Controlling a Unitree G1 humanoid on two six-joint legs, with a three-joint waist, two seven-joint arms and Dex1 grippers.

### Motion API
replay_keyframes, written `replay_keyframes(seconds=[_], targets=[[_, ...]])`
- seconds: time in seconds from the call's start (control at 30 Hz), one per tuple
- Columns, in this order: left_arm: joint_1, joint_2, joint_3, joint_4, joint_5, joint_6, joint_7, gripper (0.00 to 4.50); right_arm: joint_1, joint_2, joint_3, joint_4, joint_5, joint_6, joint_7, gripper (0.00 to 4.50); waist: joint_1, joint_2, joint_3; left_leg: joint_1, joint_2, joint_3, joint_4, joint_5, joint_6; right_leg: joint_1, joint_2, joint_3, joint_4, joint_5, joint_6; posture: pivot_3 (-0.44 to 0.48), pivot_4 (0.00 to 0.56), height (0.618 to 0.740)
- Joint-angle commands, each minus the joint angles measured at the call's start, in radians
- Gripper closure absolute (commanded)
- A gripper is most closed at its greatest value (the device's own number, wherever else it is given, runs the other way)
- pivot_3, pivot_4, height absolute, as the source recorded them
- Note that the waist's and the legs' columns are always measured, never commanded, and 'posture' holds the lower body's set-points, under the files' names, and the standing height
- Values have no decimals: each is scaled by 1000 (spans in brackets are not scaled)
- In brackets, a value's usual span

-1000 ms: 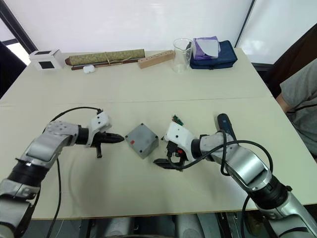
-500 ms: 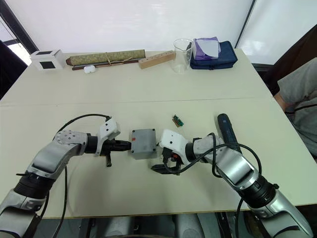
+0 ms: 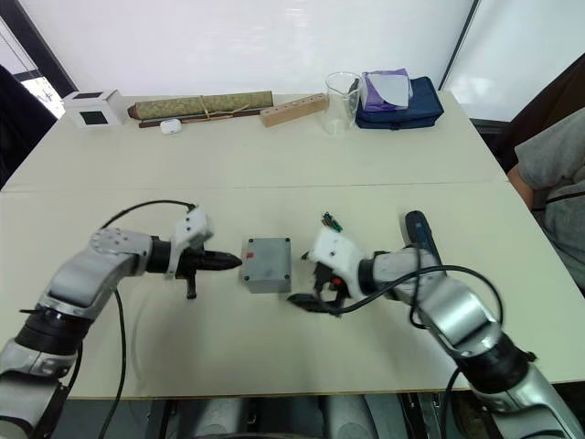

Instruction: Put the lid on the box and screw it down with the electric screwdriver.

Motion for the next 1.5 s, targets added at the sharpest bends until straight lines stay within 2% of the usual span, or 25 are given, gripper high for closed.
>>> replay_keyframes(seconds=[0.03,0.1,0.23,0.37,0.47,0.57,0.7,0.73,0.77,0.87,1.5], targets=[[-66,-38,126,-69,-107,19,47,4500,66,83,-247,-105,146,60,-93,48,-2,0,0,0,0,0,0,0,0,0,0,0,0,0,0,0,150,740],[-74,-52,141,-114,-146,33,48,4500,90,125,-317,-119,171,115,-167,48,-3,0,0,0,0,0,0,0,0,0,0,0,0,0,0,0,150,740],[-97,-55,107,-169,-185,79,40,4500,95,182,-378,-80,237,172,-235,48,-12,0,0,2,0,1,0,0,0,0,0,2,2,0,0,0,150,740],[-127,-37,40,-175,-218,137,-23,4500,166,161,-320,-81,184,107,-230,48,-7,0,0,3,0,0,0,0,0,0,2,2,3,0,0,0,150,740],[-109,3,-69,-172,-111,56,-53,4500,270,139,-230,-73,81,11,-241,48,-6,0,0,2,0,1,0,0,0,0,1,2,3,0,0,0,150,740],[-94,12,-75,-174,-118,40,-68,4500,321,145,-198,-64,48,-51,-248,48,-9,0,0,2,0,1,0,0,0,0,1,2,2,0,0,0,150,740],[-89,16,-82,-174,-112,27,-76,4500,342,156,-168,-17,3,-125,-257,996,-9,0,0,3,0,1,0,0,0,0,1,2,2,0,0,0,150,740],[-88,16,-81,-173,-113,26,-76,4500,339,161,-163,-6,-7,-144,-259,1479,-8,0,0,3,0,1,0,0,0,0,2,2,2,0,0,0,150,740],[-87,16,-79,-173,-114,27,-76,4500,336,167,-160,3,-11,-155,-263,1703,-8,0,0,3,0,1,0,0,0,0,2,2,2,0,0,0,150,740],[-84,17,-79,-171,-113,25,-77,4500,326,179,-153,22,-23,-177,-269,2749,-7,0,0,3,0,1,0,0,0,0,2,2,2,0,0,0,150,740],[-51,12,-81,-180,-101,16,-47,4500,268,185,-91,100,-73,-225,-260,2749,-6,0,0,3,0,1,0,0,0,0,1,2,2,0,0,0,150,740]])
